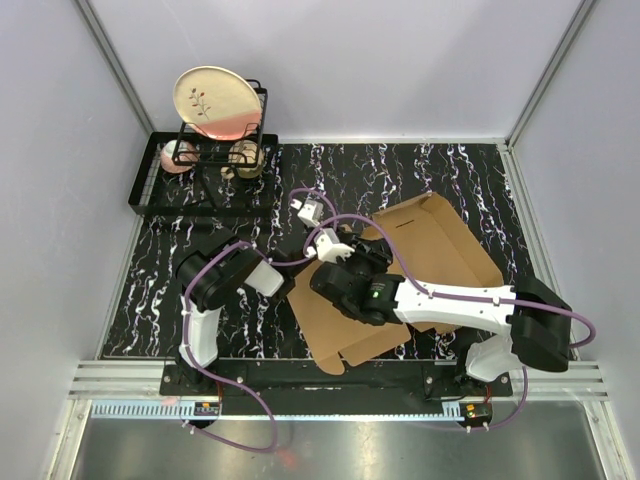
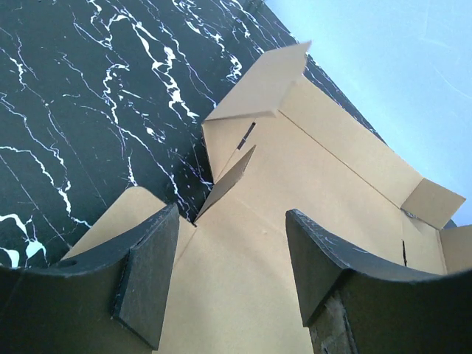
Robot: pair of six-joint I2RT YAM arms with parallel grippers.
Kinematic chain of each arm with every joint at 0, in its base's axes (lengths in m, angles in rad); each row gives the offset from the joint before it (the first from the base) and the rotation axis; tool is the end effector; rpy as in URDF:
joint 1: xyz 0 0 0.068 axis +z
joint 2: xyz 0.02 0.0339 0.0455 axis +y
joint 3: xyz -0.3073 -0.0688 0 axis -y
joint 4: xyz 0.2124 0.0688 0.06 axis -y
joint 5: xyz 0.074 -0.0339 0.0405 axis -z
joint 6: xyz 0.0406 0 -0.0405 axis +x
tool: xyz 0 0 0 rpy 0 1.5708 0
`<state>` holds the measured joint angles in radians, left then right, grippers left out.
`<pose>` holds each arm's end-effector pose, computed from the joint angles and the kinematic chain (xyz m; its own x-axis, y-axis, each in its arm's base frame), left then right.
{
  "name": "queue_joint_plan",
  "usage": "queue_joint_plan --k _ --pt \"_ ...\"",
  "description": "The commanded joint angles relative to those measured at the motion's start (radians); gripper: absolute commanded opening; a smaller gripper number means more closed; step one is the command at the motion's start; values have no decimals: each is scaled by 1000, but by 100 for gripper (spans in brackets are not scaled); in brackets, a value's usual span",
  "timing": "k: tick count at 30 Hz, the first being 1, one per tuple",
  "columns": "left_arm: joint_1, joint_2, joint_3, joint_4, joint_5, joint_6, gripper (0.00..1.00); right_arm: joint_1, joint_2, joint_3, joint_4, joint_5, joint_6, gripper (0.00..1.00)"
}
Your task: Fold the paper box
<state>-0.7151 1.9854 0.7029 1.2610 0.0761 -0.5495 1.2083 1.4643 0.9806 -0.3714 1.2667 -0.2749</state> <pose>0.2820 -0.2490 0.2057 -0.3853 -0.3551 -0.8517 0.5980 0.6069 -0.5235 0.1283 0.2292 0.3084 -0.2418 -0.8668 -0.4361 -0.1284 0.4740 -0.8711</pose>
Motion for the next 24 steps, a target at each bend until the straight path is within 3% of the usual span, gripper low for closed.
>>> queue_joint_plan --k 1,4,8,10,15,19,24 --pt "0 -30 -28 248 8 8 63 -12 -51 46 25 33 5 50" --pt "0 -56 -80 250 -12 -15 63 -81 -94 65 -3 -13 45 51" --pt "-29 -109 -180 250 -155 -41 62 -327 -200 182 -175 -275 344 52" --pt "-44 -144 -242 236 -222 -81 61 -478 -219 219 -172 -392 387 53" --pt "-110 -244 -336 128 -338 -176 57 -643 -145 286 -158 -461 459 54" --pt "-138 -280 -378 9 -394 -219 57 -927 -58 355 -241 -769 546 55" --pt "-136 -263 -456 -32 -459 -329 57 -1073 51 325 -210 -869 548 56"
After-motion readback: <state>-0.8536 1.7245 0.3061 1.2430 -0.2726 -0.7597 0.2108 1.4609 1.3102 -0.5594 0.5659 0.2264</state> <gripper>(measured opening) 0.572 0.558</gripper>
